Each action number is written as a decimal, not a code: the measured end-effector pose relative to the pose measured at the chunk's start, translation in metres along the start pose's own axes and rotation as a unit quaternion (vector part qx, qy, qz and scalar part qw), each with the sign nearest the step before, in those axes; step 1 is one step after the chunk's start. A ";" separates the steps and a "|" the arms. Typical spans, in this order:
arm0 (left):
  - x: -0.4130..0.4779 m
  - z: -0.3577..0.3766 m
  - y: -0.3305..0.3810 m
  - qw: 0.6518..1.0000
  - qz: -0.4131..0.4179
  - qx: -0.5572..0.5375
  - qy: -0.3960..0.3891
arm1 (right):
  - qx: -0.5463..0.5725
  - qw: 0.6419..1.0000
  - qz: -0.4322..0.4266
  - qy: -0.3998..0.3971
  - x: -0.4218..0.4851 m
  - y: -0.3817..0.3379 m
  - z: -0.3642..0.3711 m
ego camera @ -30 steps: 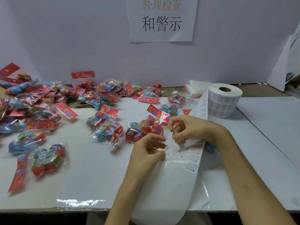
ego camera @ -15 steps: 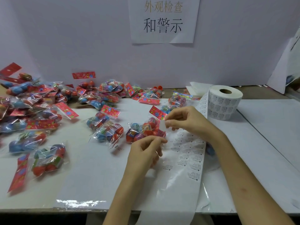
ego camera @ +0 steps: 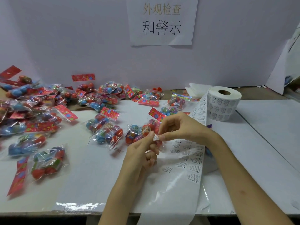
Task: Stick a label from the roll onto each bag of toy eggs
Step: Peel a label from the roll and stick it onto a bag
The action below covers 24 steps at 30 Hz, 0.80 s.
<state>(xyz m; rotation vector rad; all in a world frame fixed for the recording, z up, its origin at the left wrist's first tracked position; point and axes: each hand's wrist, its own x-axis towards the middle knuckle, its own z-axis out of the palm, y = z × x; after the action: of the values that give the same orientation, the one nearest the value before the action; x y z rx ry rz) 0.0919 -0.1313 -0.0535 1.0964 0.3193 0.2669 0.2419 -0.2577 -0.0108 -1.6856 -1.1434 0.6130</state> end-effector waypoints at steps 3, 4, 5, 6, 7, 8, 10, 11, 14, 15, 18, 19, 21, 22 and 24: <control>0.000 -0.006 -0.003 0.999 0.033 0.026 0.007 | -0.017 1.000 0.005 -0.004 0.000 0.001 0.000; 0.000 -0.007 -0.003 0.999 0.037 0.018 0.014 | -0.020 1.000 0.006 -0.007 0.001 0.001 0.000; 0.000 -0.008 -0.002 0.999 0.040 0.010 0.018 | -0.021 1.000 0.007 -0.011 0.001 0.001 0.001; 0.000 -0.008 -0.001 0.999 0.042 0.002 0.019 | -0.020 1.000 0.007 -0.014 0.001 0.001 0.002; -0.001 -0.007 0.000 0.999 0.046 -0.006 0.017 | -0.019 1.000 0.008 -0.017 0.001 0.002 0.003; -0.002 -0.006 0.001 0.999 0.049 -0.013 0.014 | -0.018 1.000 0.011 -0.019 0.001 0.002 0.003; -0.002 -0.005 0.002 0.998 0.054 -0.036 0.018 | -0.023 0.999 0.019 -0.031 0.001 0.002 0.002; -0.002 -0.005 0.003 0.997 0.055 -0.049 0.023 | -0.030 0.999 0.023 -0.039 0.001 0.001 0.003; -0.001 -0.004 0.004 0.994 0.067 -0.074 0.039 | -0.033 0.999 0.021 -0.036 0.001 0.001 0.005; -0.001 -0.004 0.004 0.994 0.072 -0.070 0.041 | -0.022 0.999 0.018 -0.029 0.001 0.000 0.006; -0.002 -0.003 0.002 0.994 0.081 -0.059 0.037 | 0.019 1.000 0.008 -0.006 0.003 -0.003 0.009; -0.003 -0.003 0.002 0.994 0.081 -0.059 0.035 | 0.030 1.000 0.003 -0.002 0.003 -0.003 0.011; -0.003 -0.003 0.002 0.994 0.080 -0.061 0.033 | 0.042 0.999 -0.009 0.006 0.005 -0.003 0.016; -0.003 -0.003 0.002 0.994 0.081 -0.060 0.032 | 0.044 0.999 -0.015 0.012 0.007 -0.003 0.018; -0.002 -0.003 0.003 0.994 0.086 -0.056 0.037 | 0.051 0.998 -0.023 0.025 0.008 -0.003 0.020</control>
<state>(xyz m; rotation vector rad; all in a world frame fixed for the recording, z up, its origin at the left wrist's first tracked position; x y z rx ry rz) 0.0883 -0.1283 -0.0523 1.0065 0.2735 0.4740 0.2282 -0.2413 -0.0155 -1.5748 -1.0951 0.5880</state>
